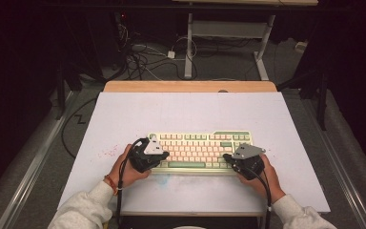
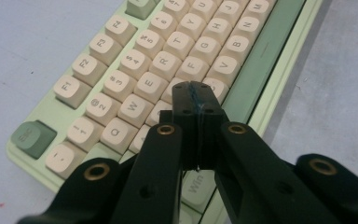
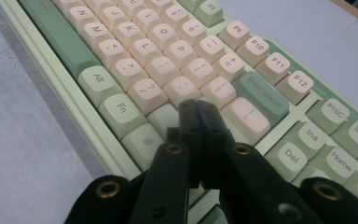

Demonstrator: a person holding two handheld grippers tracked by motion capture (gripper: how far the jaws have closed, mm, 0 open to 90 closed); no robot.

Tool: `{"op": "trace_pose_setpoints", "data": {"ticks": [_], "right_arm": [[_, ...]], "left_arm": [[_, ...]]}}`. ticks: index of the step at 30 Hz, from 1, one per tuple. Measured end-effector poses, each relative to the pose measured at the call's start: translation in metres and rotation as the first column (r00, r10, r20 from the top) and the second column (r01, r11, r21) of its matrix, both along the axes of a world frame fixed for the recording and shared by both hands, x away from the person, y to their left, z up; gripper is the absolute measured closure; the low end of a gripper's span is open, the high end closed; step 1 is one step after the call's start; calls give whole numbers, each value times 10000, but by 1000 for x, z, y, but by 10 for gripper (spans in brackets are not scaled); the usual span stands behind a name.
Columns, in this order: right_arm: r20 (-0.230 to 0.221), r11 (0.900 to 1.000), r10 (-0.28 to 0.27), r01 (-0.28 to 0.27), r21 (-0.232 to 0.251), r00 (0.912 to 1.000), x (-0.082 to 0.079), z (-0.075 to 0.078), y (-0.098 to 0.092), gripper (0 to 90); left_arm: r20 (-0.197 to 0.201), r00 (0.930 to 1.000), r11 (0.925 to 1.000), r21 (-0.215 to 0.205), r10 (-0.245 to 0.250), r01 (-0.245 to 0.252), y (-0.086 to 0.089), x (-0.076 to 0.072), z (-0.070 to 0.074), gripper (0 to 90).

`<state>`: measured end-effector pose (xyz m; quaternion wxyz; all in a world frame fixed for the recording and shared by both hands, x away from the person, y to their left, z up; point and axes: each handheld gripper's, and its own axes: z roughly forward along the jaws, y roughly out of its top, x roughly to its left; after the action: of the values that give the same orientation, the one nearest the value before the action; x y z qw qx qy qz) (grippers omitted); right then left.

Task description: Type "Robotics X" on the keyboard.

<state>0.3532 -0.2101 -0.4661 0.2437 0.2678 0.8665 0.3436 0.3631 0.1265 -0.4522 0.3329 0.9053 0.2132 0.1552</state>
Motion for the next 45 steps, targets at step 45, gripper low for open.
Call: {"op": "trace_pose_setpoints", "data": {"ticks": [45], "right_arm": [[57,10000,47,-46,-62,10000,0,0,0,900]], "left_arm": [[-188,9997,9981,594,-172,183,-13,7,-7,875]]}}
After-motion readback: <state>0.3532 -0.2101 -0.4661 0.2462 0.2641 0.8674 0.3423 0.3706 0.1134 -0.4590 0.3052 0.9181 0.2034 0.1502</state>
